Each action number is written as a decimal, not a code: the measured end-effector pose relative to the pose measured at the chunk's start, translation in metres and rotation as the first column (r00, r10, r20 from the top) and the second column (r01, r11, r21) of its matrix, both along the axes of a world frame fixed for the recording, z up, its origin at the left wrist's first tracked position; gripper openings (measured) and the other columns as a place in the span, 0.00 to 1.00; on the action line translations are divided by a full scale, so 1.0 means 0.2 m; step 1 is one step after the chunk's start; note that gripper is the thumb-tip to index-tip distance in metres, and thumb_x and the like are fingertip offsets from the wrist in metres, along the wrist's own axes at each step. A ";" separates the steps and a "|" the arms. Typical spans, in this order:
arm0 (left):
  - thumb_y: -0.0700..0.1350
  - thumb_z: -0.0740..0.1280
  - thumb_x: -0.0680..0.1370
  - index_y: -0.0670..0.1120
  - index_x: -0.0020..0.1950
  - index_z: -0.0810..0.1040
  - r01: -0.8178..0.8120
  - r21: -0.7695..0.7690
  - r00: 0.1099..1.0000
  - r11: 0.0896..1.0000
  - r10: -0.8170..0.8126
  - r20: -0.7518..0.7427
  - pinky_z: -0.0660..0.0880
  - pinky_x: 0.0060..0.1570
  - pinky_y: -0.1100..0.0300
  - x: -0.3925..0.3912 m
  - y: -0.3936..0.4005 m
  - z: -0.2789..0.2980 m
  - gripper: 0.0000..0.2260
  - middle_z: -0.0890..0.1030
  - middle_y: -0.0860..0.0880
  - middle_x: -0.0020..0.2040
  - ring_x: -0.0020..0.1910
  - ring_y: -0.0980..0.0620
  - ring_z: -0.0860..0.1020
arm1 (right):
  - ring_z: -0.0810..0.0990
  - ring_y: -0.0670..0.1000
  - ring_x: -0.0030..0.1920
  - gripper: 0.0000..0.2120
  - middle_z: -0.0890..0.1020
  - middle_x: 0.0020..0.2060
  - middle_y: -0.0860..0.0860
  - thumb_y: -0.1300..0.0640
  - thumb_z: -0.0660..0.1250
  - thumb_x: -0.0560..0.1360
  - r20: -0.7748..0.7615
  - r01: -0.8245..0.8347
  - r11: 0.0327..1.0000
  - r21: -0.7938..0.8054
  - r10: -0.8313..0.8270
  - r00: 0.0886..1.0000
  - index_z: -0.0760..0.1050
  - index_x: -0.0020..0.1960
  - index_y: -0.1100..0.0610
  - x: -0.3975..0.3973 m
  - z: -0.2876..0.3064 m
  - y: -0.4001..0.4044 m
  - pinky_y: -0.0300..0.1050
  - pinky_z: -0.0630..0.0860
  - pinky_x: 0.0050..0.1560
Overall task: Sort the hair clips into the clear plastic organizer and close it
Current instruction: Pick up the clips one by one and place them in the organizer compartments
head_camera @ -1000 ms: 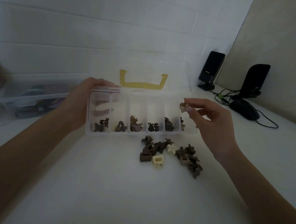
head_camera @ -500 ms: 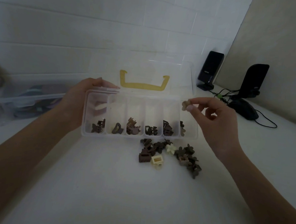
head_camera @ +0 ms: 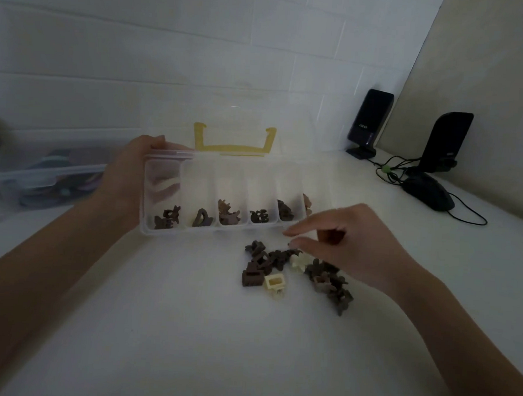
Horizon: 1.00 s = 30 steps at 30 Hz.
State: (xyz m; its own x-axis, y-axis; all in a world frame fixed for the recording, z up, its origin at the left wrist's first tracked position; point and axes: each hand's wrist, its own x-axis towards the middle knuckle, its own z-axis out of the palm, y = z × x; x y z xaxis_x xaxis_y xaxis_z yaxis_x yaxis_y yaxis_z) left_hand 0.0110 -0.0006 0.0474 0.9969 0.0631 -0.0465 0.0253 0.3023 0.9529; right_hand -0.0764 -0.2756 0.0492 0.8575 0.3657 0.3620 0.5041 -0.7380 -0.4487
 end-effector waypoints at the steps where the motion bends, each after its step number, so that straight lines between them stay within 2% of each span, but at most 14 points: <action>1: 0.50 0.59 0.76 0.49 0.43 0.79 -0.031 -0.017 0.999 0.999 0.031 -0.008 0.74 0.32 0.66 0.00 0.00 0.00 0.11 0.81 0.53 0.35 0.38 0.56 0.76 | 0.71 0.43 0.25 0.12 0.74 0.22 0.39 0.42 0.67 0.68 0.005 0.017 0.997 -0.080 -0.017 1.000 0.80 0.51 0.40 0.00 -0.02 0.01 0.30 0.64 0.29; 4: 0.50 0.60 0.75 0.50 0.42 0.77 -0.107 -0.040 0.994 0.993 0.108 0.004 0.74 0.35 0.64 0.01 -0.01 -0.01 0.08 0.81 0.55 0.35 0.39 0.56 0.77 | 0.71 0.40 0.29 0.17 0.75 0.26 0.40 0.41 0.62 0.73 0.056 0.039 0.964 -0.262 -0.025 0.998 0.72 0.61 0.35 -0.02 -0.05 0.08 0.29 0.64 0.34; 6: 0.49 0.60 0.76 0.50 0.41 0.77 -0.116 -0.049 0.993 0.992 0.118 0.029 0.74 0.36 0.63 0.00 -0.02 -0.01 0.08 0.81 0.55 0.33 0.38 0.57 0.77 | 0.75 0.41 0.37 0.17 0.83 0.40 0.43 0.42 0.59 0.76 0.085 0.044 0.962 -0.268 -0.022 0.996 0.68 0.65 0.36 -0.03 -0.07 0.14 0.34 0.65 0.39; 8: 0.48 0.59 0.76 0.49 0.40 0.77 -0.094 -0.052 0.994 0.994 0.097 0.051 0.74 0.38 0.63 0.00 -0.04 -0.01 0.10 0.81 0.54 0.34 0.37 0.57 0.77 | 0.79 0.44 0.48 0.17 0.82 0.54 0.43 0.44 0.57 0.78 0.140 0.051 0.957 -0.286 -0.011 0.990 0.69 0.66 0.38 -0.03 -0.09 0.18 0.37 0.69 0.44; 10: 0.48 0.59 0.76 0.48 0.40 0.78 -0.077 -0.049 0.995 0.996 0.080 0.060 0.74 0.37 0.63 0.00 -0.05 -0.01 0.10 0.81 0.52 0.37 0.38 0.57 0.77 | 0.79 0.46 0.52 0.16 0.81 0.56 0.42 0.46 0.56 0.79 0.152 0.058 0.946 -0.320 -0.009 0.988 0.70 0.65 0.38 -0.02 -0.10 0.20 0.39 0.71 0.46; 12: 0.48 0.59 0.76 0.48 0.40 0.78 -0.070 -0.038 0.996 0.997 0.072 0.059 0.73 0.36 0.64 0.01 -0.04 -0.02 0.11 0.81 0.52 0.39 0.38 0.57 0.77 | 0.79 0.43 0.47 0.13 0.82 0.51 0.40 0.47 0.57 0.79 0.135 0.065 0.954 -0.292 -0.027 0.991 0.72 0.62 0.38 -0.02 -0.10 0.21 0.34 0.69 0.41; 14: 0.48 0.59 0.76 0.48 0.41 0.78 -0.062 -0.034 0.996 0.997 0.064 0.066 0.73 0.37 0.63 0.01 -0.04 -0.02 0.11 0.81 0.52 0.40 0.40 0.56 0.77 | 0.74 0.39 0.34 0.11 0.80 0.36 0.38 0.47 0.60 0.77 0.104 0.073 0.966 -0.246 -0.049 0.993 0.75 0.57 0.39 -0.03 -0.09 0.20 0.28 0.61 0.33; 15: 0.48 0.59 0.76 0.47 0.41 0.78 -0.057 -0.037 0.996 0.998 0.060 0.067 0.73 0.38 0.62 0.01 -0.04 -0.02 0.11 0.81 0.51 0.40 0.40 0.56 0.77 | 0.71 0.40 0.29 0.09 0.75 0.28 0.38 0.46 0.62 0.76 0.089 0.076 0.971 -0.228 -0.057 0.994 0.76 0.55 0.39 -0.03 -0.08 0.20 0.29 0.60 0.31; 17: 0.48 0.59 0.76 0.47 0.40 0.78 -0.051 -0.044 0.996 0.998 0.054 0.064 0.73 0.39 0.62 0.01 -0.04 -0.02 0.11 0.81 0.51 0.40 0.40 0.56 0.77 | 0.71 0.42 0.27 0.08 0.69 0.22 0.43 0.45 0.64 0.74 0.064 0.062 0.988 -0.140 -0.054 0.997 0.78 0.52 0.40 -0.03 -0.08 0.17 0.32 0.59 0.28; 20: 0.47 0.59 0.76 0.47 0.39 0.78 -0.055 -0.051 0.996 0.997 0.058 0.064 0.73 0.40 0.62 0.01 -0.05 -0.02 0.11 0.81 0.51 0.39 0.40 0.56 0.77 | 0.66 0.45 0.23 0.07 0.73 0.25 0.46 0.49 0.66 0.73 0.115 0.035 0.989 0.141 -0.051 0.992 0.79 0.50 0.44 -0.03 -0.05 0.12 0.33 0.61 0.26; 22: 0.47 0.58 0.76 0.47 0.39 0.78 -0.056 -0.068 0.996 0.996 0.060 0.064 0.73 0.39 0.62 0.00 -0.05 -0.01 0.11 0.81 0.52 0.37 0.39 0.56 0.77 | 0.64 0.44 0.22 0.06 0.73 0.25 0.48 0.53 0.68 0.73 0.203 0.077 0.937 0.340 -0.154 0.967 0.80 0.49 0.48 -0.03 -0.01 0.08 0.32 0.61 0.25; 24: 0.47 0.58 0.76 0.46 0.41 0.78 -0.036 -0.073 0.997 0.997 0.040 0.063 0.73 0.37 0.64 0.00 -0.04 -0.01 0.11 0.81 0.52 0.36 0.39 0.56 0.77 | 0.63 0.44 0.23 0.04 0.72 0.26 0.51 0.54 0.69 0.73 0.288 0.151 0.878 0.455 -0.305 0.908 0.79 0.47 0.48 -0.01 0.03 0.04 0.36 0.63 0.26; 27: 0.47 0.58 0.76 0.45 0.43 0.77 -0.012 -0.080 0.998 0.997 0.018 0.067 0.73 0.34 0.66 -0.01 -0.03 -0.01 0.10 0.82 0.52 0.35 0.38 0.56 0.77 | 0.64 0.45 0.25 0.02 0.70 0.24 0.51 0.52 0.69 0.73 0.347 0.250 0.832 0.496 -0.454 0.821 0.78 0.45 0.47 0.01 0.03 0.00 0.44 0.67 0.30; 30: 0.47 0.58 0.76 0.45 0.43 0.77 -0.017 -0.088 0.997 0.996 0.023 0.069 0.74 0.34 0.66 -0.02 -0.02 -0.01 0.09 0.82 0.52 0.33 0.37 0.56 0.78 | 0.66 0.47 0.25 0.02 0.71 0.24 0.50 0.49 0.68 0.73 0.353 0.319 0.848 0.423 -0.479 0.804 0.78 0.45 0.46 0.01 0.00 0.01 0.48 0.69 0.30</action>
